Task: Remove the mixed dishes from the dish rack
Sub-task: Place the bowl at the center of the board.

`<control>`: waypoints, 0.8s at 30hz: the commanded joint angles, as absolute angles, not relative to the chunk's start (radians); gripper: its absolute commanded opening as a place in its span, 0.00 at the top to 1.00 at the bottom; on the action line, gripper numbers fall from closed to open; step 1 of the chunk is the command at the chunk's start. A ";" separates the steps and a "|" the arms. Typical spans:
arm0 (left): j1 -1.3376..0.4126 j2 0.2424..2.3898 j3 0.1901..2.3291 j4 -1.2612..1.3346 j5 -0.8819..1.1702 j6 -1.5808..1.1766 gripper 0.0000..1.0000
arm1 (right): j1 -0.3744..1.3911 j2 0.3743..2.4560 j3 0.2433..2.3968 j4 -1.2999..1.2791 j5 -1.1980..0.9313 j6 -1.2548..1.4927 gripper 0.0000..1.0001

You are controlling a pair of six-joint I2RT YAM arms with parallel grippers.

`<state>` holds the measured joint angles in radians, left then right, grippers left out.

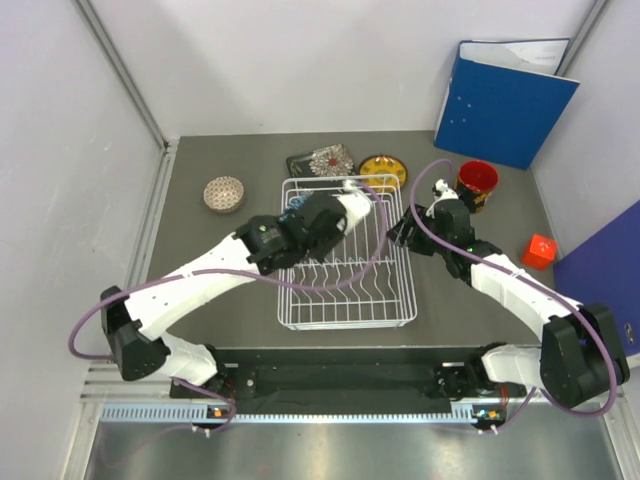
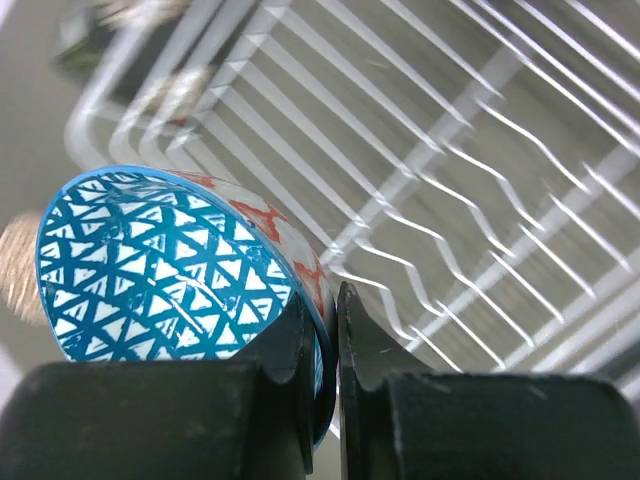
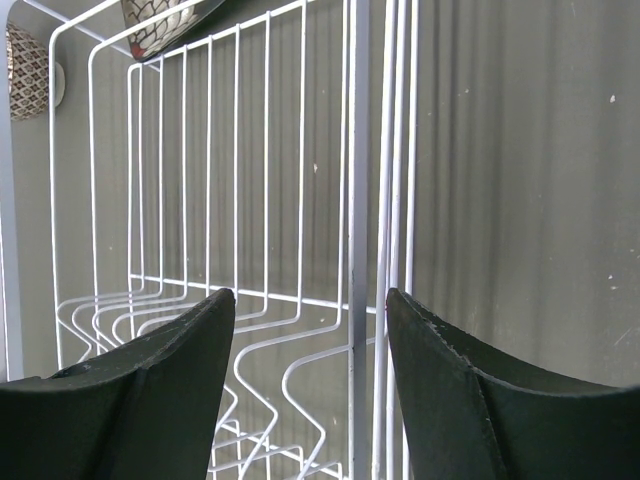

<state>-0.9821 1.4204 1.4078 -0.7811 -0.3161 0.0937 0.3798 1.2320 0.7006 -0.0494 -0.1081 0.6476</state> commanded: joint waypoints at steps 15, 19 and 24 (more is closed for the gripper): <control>-0.333 1.597 1.318 -0.620 -0.592 -0.406 1.00 | 0.391 1.108 0.747 -0.060 -0.091 0.627 0.38; -0.311 1.660 1.282 -0.594 -0.591 -0.425 1.00 | 0.388 1.106 0.738 -0.064 -0.087 0.620 0.38; -0.250 1.710 1.220 -0.558 -0.506 -0.456 1.00 | 0.390 1.108 0.718 -0.054 -0.086 0.621 0.38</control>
<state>-0.3019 1.7039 1.2499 -0.6323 -0.5377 -0.4164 0.3820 1.1320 0.7017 -0.0746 -0.0978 0.6361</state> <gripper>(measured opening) 0.104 0.619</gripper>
